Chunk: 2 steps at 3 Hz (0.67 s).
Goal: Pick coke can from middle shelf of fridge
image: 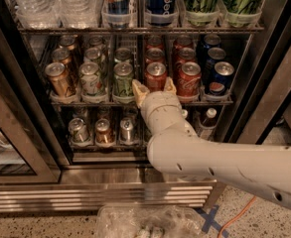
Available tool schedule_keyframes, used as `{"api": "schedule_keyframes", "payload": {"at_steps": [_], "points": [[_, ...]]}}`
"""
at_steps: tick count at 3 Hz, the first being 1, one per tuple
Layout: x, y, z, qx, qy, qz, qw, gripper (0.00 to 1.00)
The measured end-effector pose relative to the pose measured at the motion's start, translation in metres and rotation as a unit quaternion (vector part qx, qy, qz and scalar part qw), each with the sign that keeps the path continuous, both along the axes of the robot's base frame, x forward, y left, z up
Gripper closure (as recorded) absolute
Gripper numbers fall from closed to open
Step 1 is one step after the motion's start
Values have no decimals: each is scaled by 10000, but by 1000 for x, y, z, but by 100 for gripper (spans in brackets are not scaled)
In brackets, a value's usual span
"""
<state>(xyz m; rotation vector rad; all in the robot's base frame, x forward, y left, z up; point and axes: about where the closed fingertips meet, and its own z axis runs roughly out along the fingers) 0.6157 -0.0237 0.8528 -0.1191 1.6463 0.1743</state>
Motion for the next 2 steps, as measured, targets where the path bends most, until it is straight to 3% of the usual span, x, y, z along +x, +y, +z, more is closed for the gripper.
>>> {"api": "schedule_keyframes", "payload": {"at_steps": [2], "points": [[25, -6, -1, -248, -209, -158, 9993, 30]]}}
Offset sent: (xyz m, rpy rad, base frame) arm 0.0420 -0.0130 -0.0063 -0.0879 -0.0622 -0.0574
